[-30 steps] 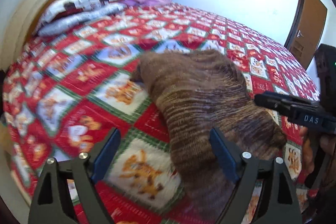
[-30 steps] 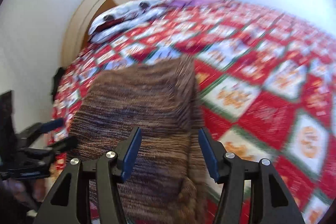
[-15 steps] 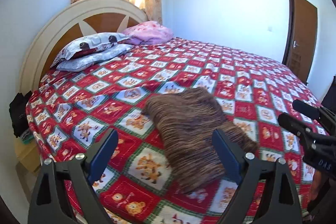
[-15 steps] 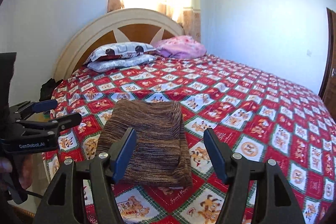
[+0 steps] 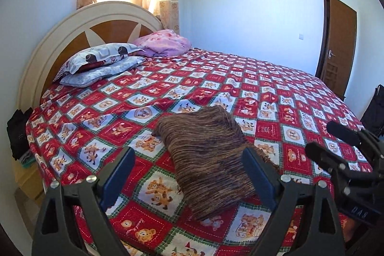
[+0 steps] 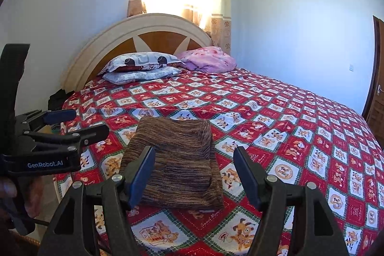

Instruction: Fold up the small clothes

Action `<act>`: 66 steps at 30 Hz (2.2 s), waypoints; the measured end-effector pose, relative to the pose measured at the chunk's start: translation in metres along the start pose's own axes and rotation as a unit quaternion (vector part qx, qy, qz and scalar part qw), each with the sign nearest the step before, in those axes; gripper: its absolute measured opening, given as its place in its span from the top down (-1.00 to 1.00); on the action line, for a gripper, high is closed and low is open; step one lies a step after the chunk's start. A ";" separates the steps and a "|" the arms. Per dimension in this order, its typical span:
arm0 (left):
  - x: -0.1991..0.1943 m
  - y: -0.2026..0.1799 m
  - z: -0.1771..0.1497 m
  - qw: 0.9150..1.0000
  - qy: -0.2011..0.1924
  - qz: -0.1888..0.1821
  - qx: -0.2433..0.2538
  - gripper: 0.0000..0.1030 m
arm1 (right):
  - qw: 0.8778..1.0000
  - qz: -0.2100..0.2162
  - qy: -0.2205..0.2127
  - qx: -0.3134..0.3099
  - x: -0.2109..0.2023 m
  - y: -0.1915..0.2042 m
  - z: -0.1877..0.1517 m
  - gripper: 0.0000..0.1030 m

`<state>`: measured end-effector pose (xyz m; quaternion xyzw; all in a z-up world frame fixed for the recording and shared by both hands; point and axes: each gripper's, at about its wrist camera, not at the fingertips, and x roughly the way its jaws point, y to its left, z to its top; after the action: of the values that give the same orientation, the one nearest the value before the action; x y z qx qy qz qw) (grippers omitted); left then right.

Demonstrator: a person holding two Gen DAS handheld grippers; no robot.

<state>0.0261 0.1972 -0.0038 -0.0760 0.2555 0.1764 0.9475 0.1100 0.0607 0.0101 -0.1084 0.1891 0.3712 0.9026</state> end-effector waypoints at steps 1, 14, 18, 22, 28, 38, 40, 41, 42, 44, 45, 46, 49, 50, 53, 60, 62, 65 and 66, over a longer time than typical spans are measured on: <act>0.000 0.000 0.000 1.000 0.000 0.001 0.001 -0.81 | 1.000 0.001 0.000 0.001 0.000 0.000 0.000 -0.34; 0.003 0.003 -0.003 1.000 0.008 0.006 -0.005 -0.81 | 1.000 0.000 -0.011 0.008 -0.004 -0.001 0.000 -0.34; 0.003 0.003 -0.003 1.000 0.008 0.006 -0.005 -0.81 | 1.000 0.000 -0.012 0.008 -0.005 0.000 0.000 -0.34; 0.003 0.003 -0.003 1.000 0.008 0.007 -0.004 -0.81 | 1.000 0.000 -0.012 0.009 -0.005 0.000 0.000 -0.34; 0.003 0.002 -0.003 1.000 0.009 0.006 -0.004 -0.81 | 1.000 -0.001 -0.013 0.010 -0.007 0.000 -0.001 -0.34; 0.004 0.002 -0.004 1.000 0.010 0.007 -0.004 -0.81 | 1.000 -0.002 -0.017 0.013 -0.010 0.003 0.000 -0.35; 0.004 0.002 -0.004 1.000 0.011 0.008 -0.003 -0.83 | 1.000 -0.003 -0.019 0.014 -0.012 0.005 0.002 -0.35; 0.004 0.003 -0.004 1.000 0.010 0.007 -0.004 -0.88 | 1.000 -0.003 -0.019 0.014 -0.012 0.006 0.002 -0.35; 0.004 0.002 -0.003 1.000 0.009 0.008 -0.004 -0.93 | 1.000 -0.003 -0.019 0.013 -0.012 0.008 0.002 -0.35; 0.004 0.004 -0.004 1.000 0.008 0.012 -0.002 -0.99 | 1.000 -0.002 -0.019 0.014 -0.012 0.007 0.002 -0.35; 0.004 0.005 -0.004 1.000 0.009 0.013 -0.002 -1.00 | 1.000 -0.003 -0.019 0.013 -0.012 0.007 0.002 -0.35; 0.004 0.006 -0.004 1.000 0.012 0.012 -0.002 -1.00 | 1.000 -0.002 -0.018 0.013 -0.012 0.009 0.002 -0.35; 0.006 0.008 -0.004 1.000 0.014 0.018 0.001 -1.00 | 1.000 -0.002 -0.018 0.012 -0.012 0.011 0.003 -0.35; 0.006 0.009 -0.003 1.000 0.014 0.021 0.001 -1.00 | 1.000 -0.002 -0.018 0.013 -0.012 0.011 0.003 -0.35; 0.006 0.012 -0.002 1.000 0.015 0.027 0.000 -1.00 | 1.000 -0.002 -0.021 0.013 -0.012 0.012 0.003 -0.35; 0.007 0.020 0.003 0.999 0.011 0.046 -0.005 -1.00 | 1.000 -0.001 -0.026 0.013 -0.015 0.013 0.002 -0.35; 0.007 0.024 0.005 0.999 0.010 0.047 -0.009 -1.00 | 1.000 0.000 -0.028 0.012 -0.015 0.014 0.002 -0.35; 0.005 0.027 0.006 0.999 0.001 0.050 -0.011 -1.00 | 1.000 0.002 -0.027 0.011 -0.015 0.014 0.002 -0.35; 0.003 0.028 0.006 0.999 -0.005 0.053 -0.010 -1.00 | 1.000 0.002 -0.027 0.010 -0.015 0.015 0.001 -0.35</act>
<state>0.0209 0.2255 -0.0023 -0.0711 0.2530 0.2289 0.9373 0.0900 0.0617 0.0169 -0.0886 0.1687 0.3740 0.9076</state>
